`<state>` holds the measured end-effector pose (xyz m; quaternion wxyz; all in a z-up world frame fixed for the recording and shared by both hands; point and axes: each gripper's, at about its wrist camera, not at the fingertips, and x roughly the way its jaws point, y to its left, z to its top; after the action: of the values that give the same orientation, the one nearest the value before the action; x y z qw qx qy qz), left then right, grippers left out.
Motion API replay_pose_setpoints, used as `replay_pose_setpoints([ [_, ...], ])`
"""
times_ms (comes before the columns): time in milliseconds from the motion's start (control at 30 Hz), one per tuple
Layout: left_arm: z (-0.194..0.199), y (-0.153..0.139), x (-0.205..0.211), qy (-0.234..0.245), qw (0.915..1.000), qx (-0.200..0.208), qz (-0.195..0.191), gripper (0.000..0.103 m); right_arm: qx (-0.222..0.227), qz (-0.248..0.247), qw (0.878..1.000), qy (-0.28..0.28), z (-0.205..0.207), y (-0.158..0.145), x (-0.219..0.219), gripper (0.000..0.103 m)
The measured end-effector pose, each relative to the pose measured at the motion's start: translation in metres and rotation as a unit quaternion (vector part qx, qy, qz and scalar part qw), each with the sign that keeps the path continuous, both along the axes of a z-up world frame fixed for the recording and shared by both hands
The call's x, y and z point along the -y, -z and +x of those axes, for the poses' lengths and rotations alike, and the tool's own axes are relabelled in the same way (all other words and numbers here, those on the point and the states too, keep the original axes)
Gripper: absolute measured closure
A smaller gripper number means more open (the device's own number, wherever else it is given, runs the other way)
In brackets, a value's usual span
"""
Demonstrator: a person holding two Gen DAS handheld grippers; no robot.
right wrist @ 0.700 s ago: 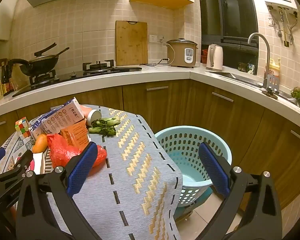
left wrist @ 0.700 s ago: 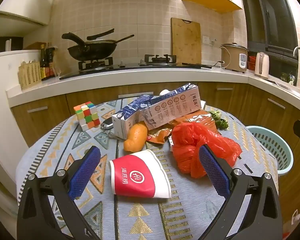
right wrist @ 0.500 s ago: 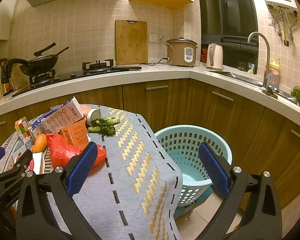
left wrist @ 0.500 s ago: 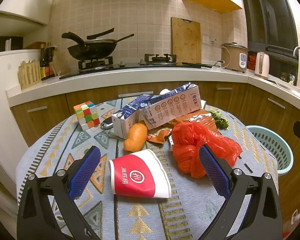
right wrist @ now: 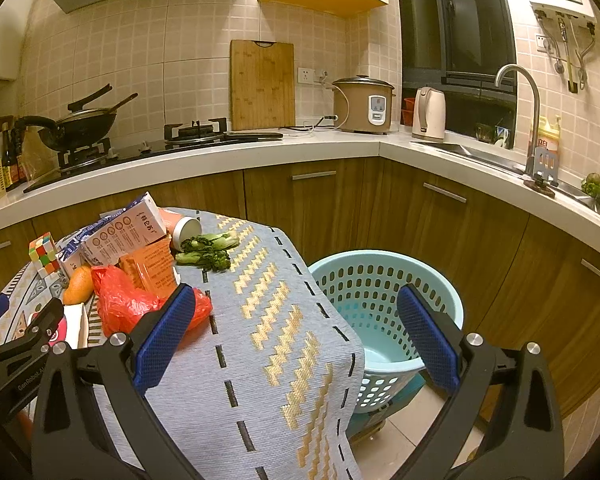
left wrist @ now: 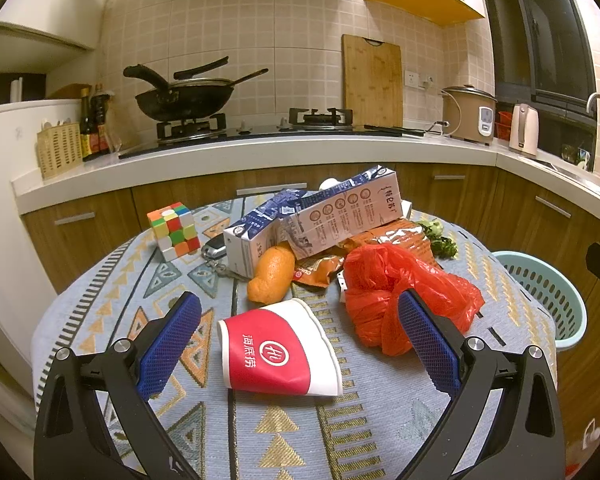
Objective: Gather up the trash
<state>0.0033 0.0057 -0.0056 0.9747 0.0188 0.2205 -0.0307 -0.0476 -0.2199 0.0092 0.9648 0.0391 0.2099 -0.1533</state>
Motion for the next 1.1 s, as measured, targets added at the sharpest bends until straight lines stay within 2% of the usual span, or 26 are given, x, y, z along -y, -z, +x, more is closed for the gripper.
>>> replay_pose_setpoints([
  [767, -0.001, -0.001, 0.004, 0.009, 1.0000, 0.000, 0.001, 0.007, 0.000, 0.000, 1.000, -0.004, 0.001, 0.001, -0.003, 0.008],
  [900, -0.004, -0.004, 0.000, -0.007, 0.9999, 0.008, -0.004, 0.008, -0.001, 0.000, 1.000, -0.007, 0.001, 0.001, -0.004, 0.008],
  [1067, -0.002, -0.010, -0.021, -0.009, 0.9995, -0.022, -0.023, 0.009, 0.000, -0.007, 1.000, -0.022, 0.005, 0.000, -0.012, 0.008],
  [1100, -0.003, -0.011, -0.025, -0.010, 0.9994, -0.024, -0.024, 0.009, 0.002, -0.005, 1.000, -0.031, 0.006, 0.000, -0.013, 0.014],
])
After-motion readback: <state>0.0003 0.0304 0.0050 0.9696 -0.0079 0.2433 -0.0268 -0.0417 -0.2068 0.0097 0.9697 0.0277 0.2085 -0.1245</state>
